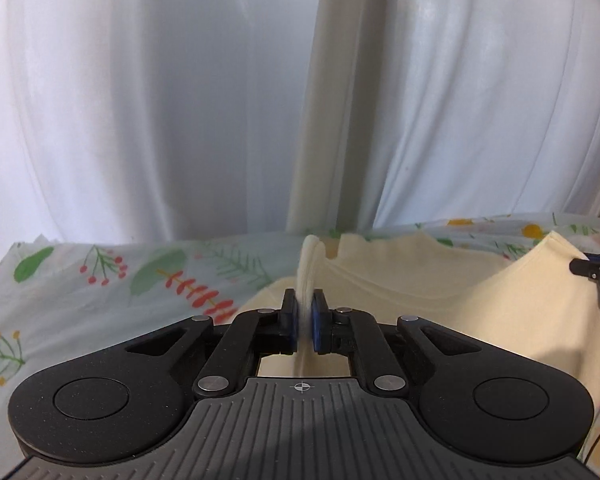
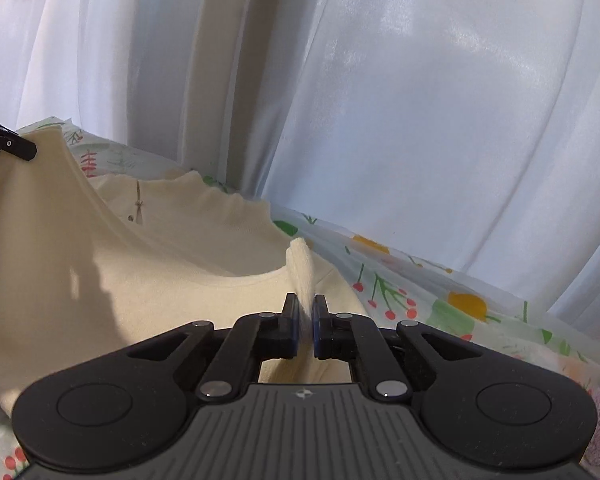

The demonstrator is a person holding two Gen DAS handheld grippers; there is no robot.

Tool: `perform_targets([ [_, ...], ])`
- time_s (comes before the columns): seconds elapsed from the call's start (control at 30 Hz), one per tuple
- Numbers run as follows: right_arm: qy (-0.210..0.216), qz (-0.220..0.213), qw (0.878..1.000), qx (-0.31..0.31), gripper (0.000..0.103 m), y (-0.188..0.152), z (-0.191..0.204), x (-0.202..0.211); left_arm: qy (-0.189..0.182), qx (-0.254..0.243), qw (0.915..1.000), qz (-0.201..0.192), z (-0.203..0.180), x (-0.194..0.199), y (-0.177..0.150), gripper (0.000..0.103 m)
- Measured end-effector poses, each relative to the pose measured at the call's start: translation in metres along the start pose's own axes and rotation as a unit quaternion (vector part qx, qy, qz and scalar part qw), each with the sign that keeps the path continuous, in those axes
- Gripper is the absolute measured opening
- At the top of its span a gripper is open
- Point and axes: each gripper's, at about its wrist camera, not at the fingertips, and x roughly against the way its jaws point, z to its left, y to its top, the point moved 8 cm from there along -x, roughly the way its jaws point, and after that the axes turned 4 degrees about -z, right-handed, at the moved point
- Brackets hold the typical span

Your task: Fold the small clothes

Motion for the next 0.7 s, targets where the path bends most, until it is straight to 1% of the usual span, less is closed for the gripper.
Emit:
perform_targets([
  [0.03, -0.028, -0.011, 0.999, 0.01, 0.006, 0.013, -0.006, -0.013, 0.026, -0.016, 0.9995, -0.013, 0.003, -0.01, 0.013, 0.009],
  [0.1, -0.07, -0.017, 0.997, 0.022, 0.006, 0.028, -0.013, -0.041, 0.073, -0.041, 0.9962, -0.022, 0.007, -0.034, 0.027, 0.009],
  [0.17, -0.09, -0.011, 0.996, 0.019, 0.006, 0.035, -0.017, -0.071, 0.107, -0.052, 0.9928, -0.014, 0.008, -0.065, 0.032, 0.009],
  [0.23, -0.095, 0.005, 0.995, 0.005, 0.006, 0.036, -0.018, -0.094, 0.114, -0.05, 0.9922, 0.003, 0.007, -0.09, 0.029, 0.009],
  [0.3, -0.099, 0.014, 0.995, 0.005, 0.006, 0.032, -0.014, -0.109, 0.119, -0.048, 0.9915, 0.023, 0.003, -0.112, 0.019, 0.009],
  [0.37, -0.104, 0.016, 0.994, 0.006, 0.006, 0.026, -0.012, -0.116, 0.13, -0.058, 0.989, 0.038, 0.0, -0.125, 0.008, 0.01],
  [0.4, -0.108, 0.016, 0.994, 0.004, 0.007, 0.022, -0.012, -0.117, 0.137, -0.067, 0.987, 0.05, 0.0, -0.131, 0.001, 0.012],
  [0.43, -0.111, 0.017, 0.994, 0.001, 0.007, 0.02, -0.013, -0.116, 0.142, -0.068, 0.9857, 0.061, 0.002, -0.133, -0.005, 0.017],
  [0.47, -0.11, 0.018, 0.994, -0.009, 0.009, 0.016, -0.016, -0.11, 0.14, -0.062, 0.986, 0.067, 0.004, -0.131, -0.008, 0.019],
  [0.5, -0.099, 0.021, 0.995, -0.022, 0.013, 0.012, -0.018, -0.104, 0.127, -0.045, 0.9881, 0.073, 0.007, -0.125, -0.014, 0.021],
  [0.53, -0.075, 0.027, 0.996, -0.045, 0.026, 0.004, -0.019, -0.093, 0.117, -0.031, 0.9899, 0.074, 0.009, -0.12, -0.018, 0.022],
  [0.57, -0.055, 0.031, 0.996, -0.067, 0.041, -0.003, -0.019, -0.083, 0.104, -0.011, 0.9914, 0.078, 0.011, -0.111, -0.023, 0.029],
  [0.6, -0.04, 0.038, 0.995, -0.083, 0.046, -0.011, -0.019, -0.076, 0.091, 0.007, 0.9923, 0.084, 0.014, -0.097, -0.032, 0.032],
  [0.63, -0.023, 0.049, 0.994, -0.099, 0.047, -0.023, -0.019, -0.065, 0.074, 0.021, 0.9933, 0.086, 0.013, -0.087, -0.041, 0.035],
  [0.67, -0.012, 0.061, 0.992, -0.112, 0.047, -0.034, -0.018, -0.056, 0.066, 0.029, 0.9935, 0.088, 0.013, -0.081, -0.048, 0.037],
  [0.7, -0.006, 0.067, 0.99, -0.121, 0.047, -0.042, -0.018, -0.051, 0.059, 0.035, 0.9929, 0.096, 0.012, -0.075, -0.057, 0.037],
])
